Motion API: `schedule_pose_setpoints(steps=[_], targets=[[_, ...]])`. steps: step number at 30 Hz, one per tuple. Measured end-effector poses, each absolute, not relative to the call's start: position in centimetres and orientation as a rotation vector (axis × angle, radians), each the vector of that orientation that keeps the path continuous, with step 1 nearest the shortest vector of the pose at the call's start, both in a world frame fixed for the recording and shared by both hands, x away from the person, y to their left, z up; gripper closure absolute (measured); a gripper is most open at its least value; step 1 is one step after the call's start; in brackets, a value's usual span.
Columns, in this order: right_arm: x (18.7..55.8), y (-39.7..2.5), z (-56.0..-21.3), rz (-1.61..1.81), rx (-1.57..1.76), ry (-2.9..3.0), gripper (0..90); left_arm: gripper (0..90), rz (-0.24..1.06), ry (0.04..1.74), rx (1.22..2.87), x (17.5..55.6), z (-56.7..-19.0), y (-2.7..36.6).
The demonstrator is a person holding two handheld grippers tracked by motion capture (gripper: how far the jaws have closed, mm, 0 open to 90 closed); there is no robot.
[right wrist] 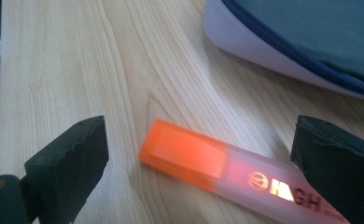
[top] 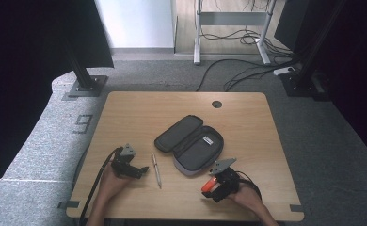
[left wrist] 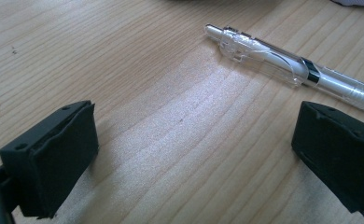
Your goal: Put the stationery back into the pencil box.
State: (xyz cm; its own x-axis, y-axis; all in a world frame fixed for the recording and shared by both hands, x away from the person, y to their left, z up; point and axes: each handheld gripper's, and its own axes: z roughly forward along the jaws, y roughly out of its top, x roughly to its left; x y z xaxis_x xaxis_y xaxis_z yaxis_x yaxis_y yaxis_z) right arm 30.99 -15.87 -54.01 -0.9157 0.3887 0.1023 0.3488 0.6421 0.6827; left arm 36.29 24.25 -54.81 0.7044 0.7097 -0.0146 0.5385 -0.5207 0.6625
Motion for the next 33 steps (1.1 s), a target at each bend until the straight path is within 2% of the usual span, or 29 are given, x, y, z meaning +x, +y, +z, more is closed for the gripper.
schedule_pose_setpoints(steps=[4, 8, 12, 22, 29, 33], targets=[[31.1, -17.0, -54.1, 1.115, 0.662, 2.789, 6.2, 0.2, 0.340, 0.947, 2.256, 36.3, -54.8, 24.3], [30.9, -17.8, -54.2, 1.070, 0.667, 2.782, 13.4, 0.2, 0.340, 0.947, 2.256, 36.3, -54.8, 24.3], [30.7, -18.2, -54.1, 1.053, 0.662, 2.784, 16.0, 0.2, 0.340, 0.947, 2.256, 36.3, -54.8, 24.3], [30.2, -18.4, -53.3, 0.976, 0.587, 2.820, 48.7, 0.2, 0.340, 0.947, 2.256, 36.3, -54.8, 24.3], [30.1, -18.6, -53.0, 0.947, 0.562, 2.862, 61.6, 0.2, 0.340, 0.947, 2.255, 36.3, -54.8, 24.3], [30.2, -18.7, -52.9, 0.928, 0.572, 2.876, 64.6, 0.2, 0.340, 0.947, 2.256, 36.3, -54.8, 24.3]])
